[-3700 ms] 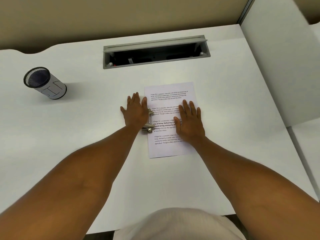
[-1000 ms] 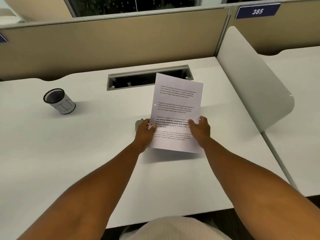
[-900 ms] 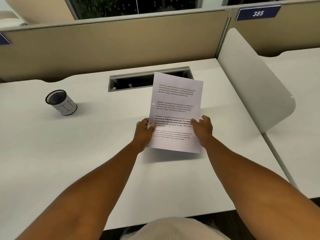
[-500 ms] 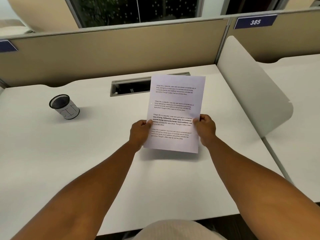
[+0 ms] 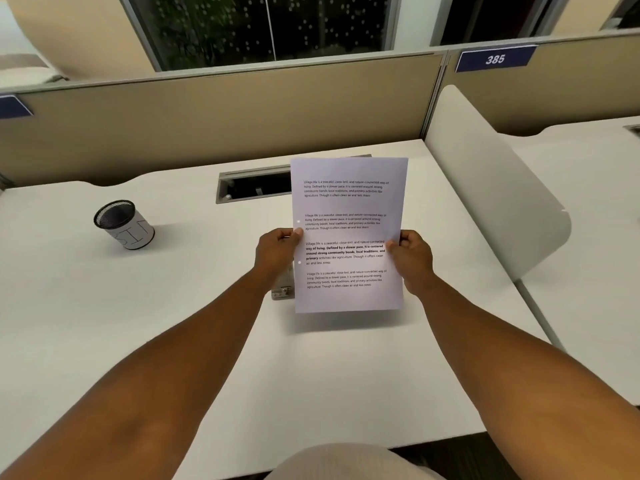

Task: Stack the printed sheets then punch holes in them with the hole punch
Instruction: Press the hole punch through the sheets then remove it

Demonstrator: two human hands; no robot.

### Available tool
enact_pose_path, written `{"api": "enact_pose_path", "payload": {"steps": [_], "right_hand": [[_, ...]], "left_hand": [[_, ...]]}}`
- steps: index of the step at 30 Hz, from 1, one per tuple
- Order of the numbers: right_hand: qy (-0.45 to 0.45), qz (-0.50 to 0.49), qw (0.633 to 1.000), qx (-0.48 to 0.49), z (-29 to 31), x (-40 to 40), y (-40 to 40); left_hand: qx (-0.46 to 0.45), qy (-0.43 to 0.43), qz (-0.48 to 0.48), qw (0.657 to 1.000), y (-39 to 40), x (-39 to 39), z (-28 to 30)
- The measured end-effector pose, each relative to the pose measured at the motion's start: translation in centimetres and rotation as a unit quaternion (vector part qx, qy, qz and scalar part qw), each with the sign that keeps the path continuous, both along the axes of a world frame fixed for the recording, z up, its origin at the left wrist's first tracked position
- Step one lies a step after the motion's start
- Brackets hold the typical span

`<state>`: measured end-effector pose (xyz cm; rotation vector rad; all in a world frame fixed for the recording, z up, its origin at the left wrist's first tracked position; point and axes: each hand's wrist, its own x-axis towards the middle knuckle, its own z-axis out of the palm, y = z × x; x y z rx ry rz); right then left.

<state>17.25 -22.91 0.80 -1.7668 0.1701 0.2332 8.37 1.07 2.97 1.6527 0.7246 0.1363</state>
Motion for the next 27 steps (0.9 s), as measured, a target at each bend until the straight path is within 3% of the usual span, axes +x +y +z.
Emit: {"api": "enact_pose_path", "payload": {"steps": [10, 27], "right_hand": [[0.012, -0.003, 1.000, -0.010, -0.2, 0.9, -0.7], [0.050, -0.036, 0.992, -0.113, -0.3, 6.9, -3.2]], "left_hand": [[-0.041, -0.036, 0.029, 0.998, -0.2, 1.8, 0.1], [-0.070, 0.051, 0.002, 0.996, -4.1, 7.5, -2.9]]}}
